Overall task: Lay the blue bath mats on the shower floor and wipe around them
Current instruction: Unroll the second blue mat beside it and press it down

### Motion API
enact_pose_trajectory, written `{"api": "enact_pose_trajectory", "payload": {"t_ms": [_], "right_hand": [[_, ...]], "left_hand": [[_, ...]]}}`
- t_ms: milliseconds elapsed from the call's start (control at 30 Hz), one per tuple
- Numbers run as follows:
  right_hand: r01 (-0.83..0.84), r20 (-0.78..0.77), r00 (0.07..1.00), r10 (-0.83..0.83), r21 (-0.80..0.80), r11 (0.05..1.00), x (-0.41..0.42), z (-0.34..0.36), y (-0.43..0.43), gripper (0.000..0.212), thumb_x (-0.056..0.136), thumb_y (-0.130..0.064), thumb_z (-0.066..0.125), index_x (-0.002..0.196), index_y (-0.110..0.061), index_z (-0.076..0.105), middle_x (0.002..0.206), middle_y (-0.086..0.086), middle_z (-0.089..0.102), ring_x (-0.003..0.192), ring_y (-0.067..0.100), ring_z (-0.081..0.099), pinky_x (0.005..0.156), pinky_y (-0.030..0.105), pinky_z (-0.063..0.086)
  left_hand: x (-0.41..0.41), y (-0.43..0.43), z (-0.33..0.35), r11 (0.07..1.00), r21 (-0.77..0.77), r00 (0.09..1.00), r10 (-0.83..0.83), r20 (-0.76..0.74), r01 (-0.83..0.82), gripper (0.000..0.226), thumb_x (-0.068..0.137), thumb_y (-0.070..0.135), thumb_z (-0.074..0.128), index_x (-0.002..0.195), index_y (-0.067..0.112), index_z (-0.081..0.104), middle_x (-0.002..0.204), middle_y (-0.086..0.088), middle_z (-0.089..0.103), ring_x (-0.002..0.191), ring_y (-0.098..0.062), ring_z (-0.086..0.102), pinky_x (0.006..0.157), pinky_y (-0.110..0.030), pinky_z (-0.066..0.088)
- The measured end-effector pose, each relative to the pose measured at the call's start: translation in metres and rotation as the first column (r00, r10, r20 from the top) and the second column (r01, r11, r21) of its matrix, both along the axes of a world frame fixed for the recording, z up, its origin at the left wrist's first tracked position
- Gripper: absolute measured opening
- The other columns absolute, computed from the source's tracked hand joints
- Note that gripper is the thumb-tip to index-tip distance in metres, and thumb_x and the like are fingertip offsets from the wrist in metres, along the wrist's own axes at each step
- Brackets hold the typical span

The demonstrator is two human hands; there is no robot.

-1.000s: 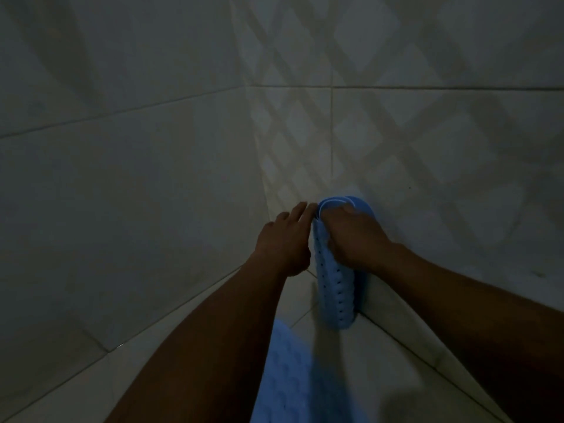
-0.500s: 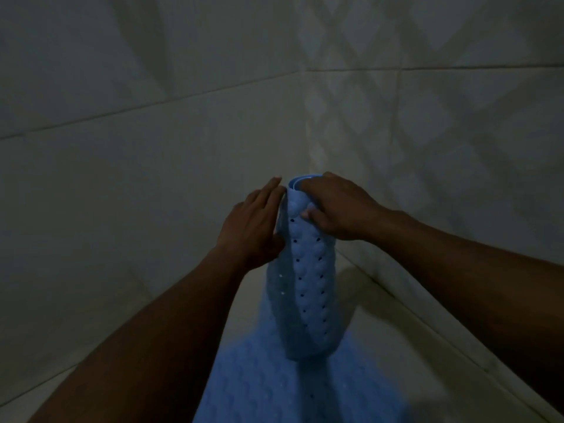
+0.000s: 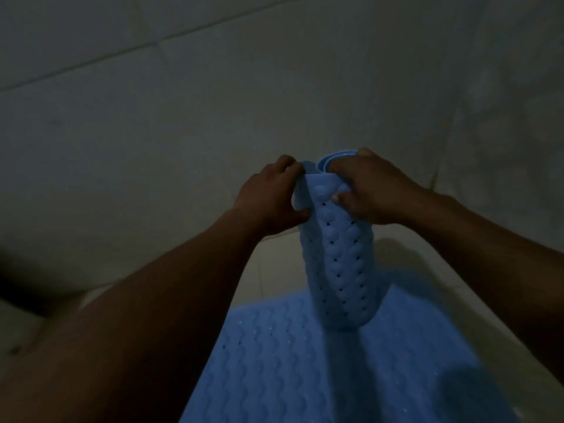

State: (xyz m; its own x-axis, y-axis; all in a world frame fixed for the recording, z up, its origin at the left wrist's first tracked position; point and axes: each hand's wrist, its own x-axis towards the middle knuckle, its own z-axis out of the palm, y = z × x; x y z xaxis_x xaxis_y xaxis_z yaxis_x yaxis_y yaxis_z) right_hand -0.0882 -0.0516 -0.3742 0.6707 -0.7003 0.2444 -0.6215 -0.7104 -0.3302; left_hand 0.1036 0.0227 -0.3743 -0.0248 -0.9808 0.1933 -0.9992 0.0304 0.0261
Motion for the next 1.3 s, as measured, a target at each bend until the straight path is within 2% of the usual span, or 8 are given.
{"api": "enact_pose_trajectory", "payload": {"t_ms": [233, 400, 533, 700, 800, 967, 1133, 1300], "right_hand": [[-0.107, -0.134, 0.985, 0.113, 0.047, 0.993, 0.002, 0.014, -0.006, 0.041, 0.092, -0.03, 0.063, 0.131, -0.023, 0.052, 0.136, 0.006, 0.049, 0.127, 0.025, 0.044, 0.083, 0.03, 0.036], [-0.046, -0.124, 0.991, 0.048, 0.014, 0.999, -0.015, 0.003, 0.0, 0.049, 0.087, -0.03, 0.066, 0.133, -0.021, 0.051, 0.141, 0.009, 0.052, 0.131, 0.029, 0.043, 0.098, 0.042, 0.046], [-0.002, -0.133, 0.991, -0.005, -0.052, 0.999, -0.015, 0.005, 0.029, 0.045, 0.088, -0.026, 0.067, 0.129, -0.012, 0.054, 0.136, 0.012, 0.055, 0.126, 0.035, 0.043, 0.092, 0.039, 0.043], [0.062, -0.241, 0.968, -0.074, -0.057, 0.996, -0.011, 0.01, 0.094, 0.044, 0.093, -0.027, 0.062, 0.133, -0.013, 0.051, 0.134, 0.009, 0.054, 0.132, 0.032, 0.037, 0.095, 0.044, 0.045], [0.077, -0.319, 0.942, -0.102, -0.089, 0.993, -0.005, 0.011, 0.132, 0.042, 0.094, -0.028, 0.059, 0.134, -0.014, 0.05, 0.13, 0.009, 0.054, 0.129, 0.031, 0.038, 0.091, 0.044, 0.046], [0.046, -0.366, 0.924, -0.112, -0.184, 0.982, 0.009, -0.005, 0.18, 0.034, 0.093, -0.025, 0.058, 0.125, -0.016, 0.054, 0.125, 0.008, 0.056, 0.122, 0.031, 0.043, 0.085, 0.044, 0.046], [-0.001, -0.398, 0.911, -0.109, -0.267, 0.964, 0.012, -0.017, 0.21, 0.03, 0.092, -0.022, 0.06, 0.121, -0.016, 0.057, 0.119, 0.009, 0.059, 0.115, 0.03, 0.048, 0.073, 0.041, 0.046], [-0.016, -0.356, 0.927, -0.121, -0.359, 0.933, 0.006, -0.034, 0.237, 0.031, 0.091, -0.023, 0.062, 0.121, -0.014, 0.059, 0.118, 0.009, 0.061, 0.115, 0.031, 0.049, 0.074, 0.042, 0.047]], "left_hand": [[0.001, 0.027, 0.003, 0.995, -0.097, 0.999, 0.022, 0.045, -0.018, 0.058, 0.077, 0.046, 0.079, 0.12, 0.014, 0.054, 0.127, -0.009, 0.05, 0.105, -0.028, 0.051, 0.076, -0.038, 0.045], [-0.018, 0.024, -0.019, 0.988, -0.156, 1.0, -0.004, 0.027, 0.008, 0.055, 0.078, 0.04, 0.078, 0.117, 0.011, 0.053, 0.124, -0.012, 0.051, 0.1, -0.032, 0.052, 0.072, -0.035, 0.036], [-0.025, 0.052, -0.029, 0.972, -0.235, 1.0, -0.025, -0.01, 0.022, 0.053, 0.077, 0.032, 0.078, 0.118, 0.009, 0.054, 0.124, -0.014, 0.053, 0.102, -0.033, 0.053, 0.073, -0.038, 0.04], [-0.015, 0.1, -0.016, 0.988, -0.138, 0.997, -0.074, 0.017, 0.075, 0.047, 0.085, 0.039, 0.07, 0.12, 0.013, 0.053, 0.119, -0.01, 0.058, 0.111, -0.032, 0.053, 0.078, -0.036, 0.034], [-0.01, 0.132, -0.021, 0.997, -0.038, 0.998, -0.065, 0.019, 0.065, 0.04, 0.093, 0.043, 0.061, 0.121, 0.017, 0.051, 0.116, -0.008, 0.063, 0.105, -0.032, 0.058, 0.081, -0.038, 0.036], [0.002, 0.177, -0.05, 0.999, -0.011, 0.998, -0.042, 0.041, 0.042, 0.031, 0.098, 0.048, 0.051, 0.116, 0.022, 0.049, 0.107, -0.003, 0.071, 0.094, -0.03, 0.065, 0.085, -0.039, 0.037], [0.008, 0.206, -0.065, 0.999, 0.016, 0.996, -0.038, 0.079, 0.037, 0.029, 0.1, 0.047, 0.046, 0.116, 0.023, 0.05, 0.102, -0.004, 0.069, 0.09, -0.029, 0.063, 0.069, -0.035, 0.035], [-0.001, 0.236, -0.088, 0.999, 0.014, 0.998, 0.052, -0.031, -0.052, 0.029, 0.101, 0.046, 0.045, 0.122, 0.026, 0.049, 0.104, -0.008, 0.066, 0.091, -0.032, 0.062, 0.065, -0.037, 0.034]]}}
